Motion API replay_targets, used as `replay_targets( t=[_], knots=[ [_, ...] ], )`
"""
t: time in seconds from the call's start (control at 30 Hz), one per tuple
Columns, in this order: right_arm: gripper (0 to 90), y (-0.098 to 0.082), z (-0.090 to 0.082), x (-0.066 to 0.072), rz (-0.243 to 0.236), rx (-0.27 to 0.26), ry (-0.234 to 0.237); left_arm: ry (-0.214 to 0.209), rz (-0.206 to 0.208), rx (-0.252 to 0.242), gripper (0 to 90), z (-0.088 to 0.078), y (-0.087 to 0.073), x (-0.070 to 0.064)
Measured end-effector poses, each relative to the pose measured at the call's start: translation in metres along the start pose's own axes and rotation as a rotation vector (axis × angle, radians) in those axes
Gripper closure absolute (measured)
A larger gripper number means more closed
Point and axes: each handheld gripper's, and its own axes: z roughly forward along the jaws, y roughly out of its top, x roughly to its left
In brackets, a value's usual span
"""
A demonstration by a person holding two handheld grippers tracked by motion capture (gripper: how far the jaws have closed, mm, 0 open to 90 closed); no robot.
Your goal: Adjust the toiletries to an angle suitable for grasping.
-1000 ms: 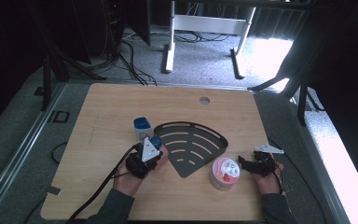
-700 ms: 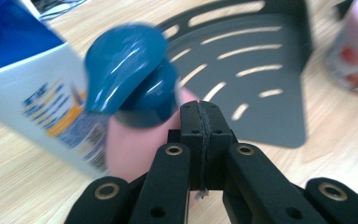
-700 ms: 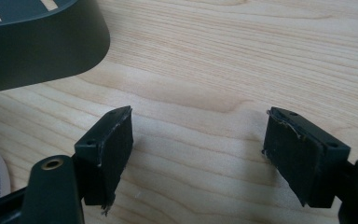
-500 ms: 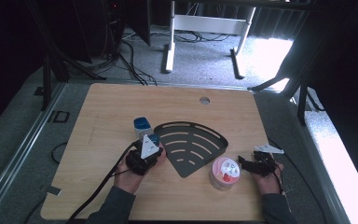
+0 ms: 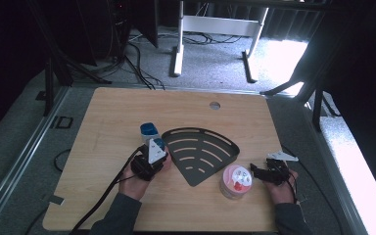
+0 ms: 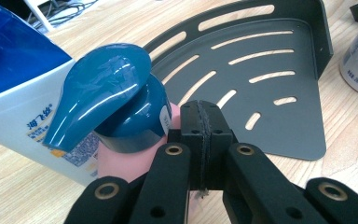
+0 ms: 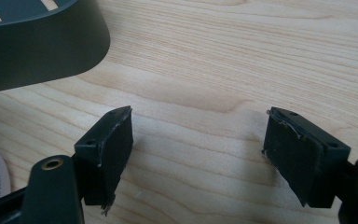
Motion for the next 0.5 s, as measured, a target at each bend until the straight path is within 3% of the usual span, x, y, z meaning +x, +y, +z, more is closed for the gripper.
replay_targets(
  t=[0.33,0.5],
  knots=[
    [23.2,0.0004,0.0004,-0.0001,-0.001,0.001,0.001,-0.027,-0.014,-0.019,89.7,0.0066,-0.0005,0.0078],
    [23.2,0.0004,0.0004,-0.0001,-0.002,0.001,0.001,-0.019,-0.013,-0.008,89.7,0.0101,-0.0015,0.0102]
  ],
)
